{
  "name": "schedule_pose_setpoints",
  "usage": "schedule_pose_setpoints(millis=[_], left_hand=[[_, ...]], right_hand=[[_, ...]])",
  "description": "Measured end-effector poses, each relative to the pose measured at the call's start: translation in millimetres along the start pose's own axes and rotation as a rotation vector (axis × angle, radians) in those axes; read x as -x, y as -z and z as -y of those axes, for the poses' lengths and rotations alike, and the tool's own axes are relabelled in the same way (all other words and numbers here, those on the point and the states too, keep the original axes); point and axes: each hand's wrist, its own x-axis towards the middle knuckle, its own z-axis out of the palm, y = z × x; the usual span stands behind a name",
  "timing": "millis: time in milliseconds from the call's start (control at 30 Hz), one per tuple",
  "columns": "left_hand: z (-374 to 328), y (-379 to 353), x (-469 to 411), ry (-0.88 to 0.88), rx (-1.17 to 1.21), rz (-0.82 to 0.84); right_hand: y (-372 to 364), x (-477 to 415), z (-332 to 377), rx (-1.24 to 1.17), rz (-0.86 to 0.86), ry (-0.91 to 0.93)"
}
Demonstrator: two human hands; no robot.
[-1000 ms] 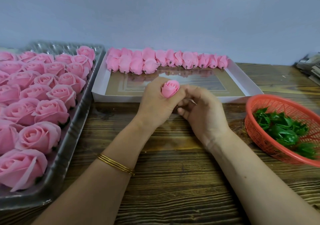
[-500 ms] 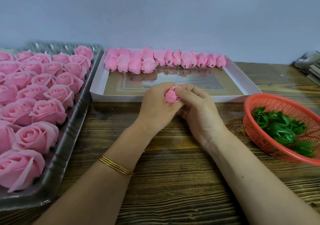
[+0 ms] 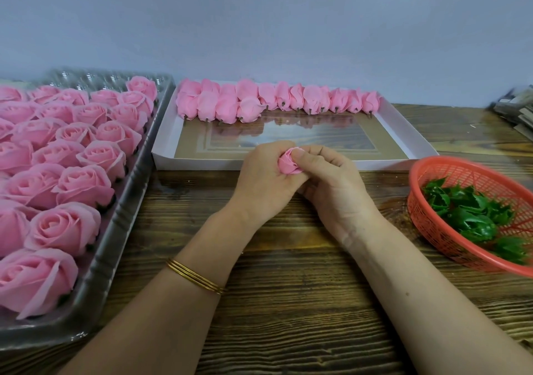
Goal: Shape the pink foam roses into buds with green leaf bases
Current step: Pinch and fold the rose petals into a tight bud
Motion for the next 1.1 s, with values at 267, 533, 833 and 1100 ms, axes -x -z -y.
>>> schedule_pose_setpoints(millis=[267, 533, 833, 1100], left_hand=[[-1.9, -1.1, -0.7, 0.073, 0.058, -0.094], [-6.8, -6.4, -6.1, 0.137, 0.352, -0.344], [-12.8, -16.0, -5.5, 0.242, 0.637, -0.259], [-12.1, -11.9, -5.9, 0.306, 0.632, -0.198]], right_hand=[[-4.7, -0.6, -4.2, 0.093, -0.079, 0.054], [-7.0, 3.0, -8.0, 0.199, -0.071, 0.135], [-10.4, 2.9, -10.6, 0.295, -0.05, 0.246], [-7.6, 2.3, -11.0, 0.28, -0.026, 0.222]])
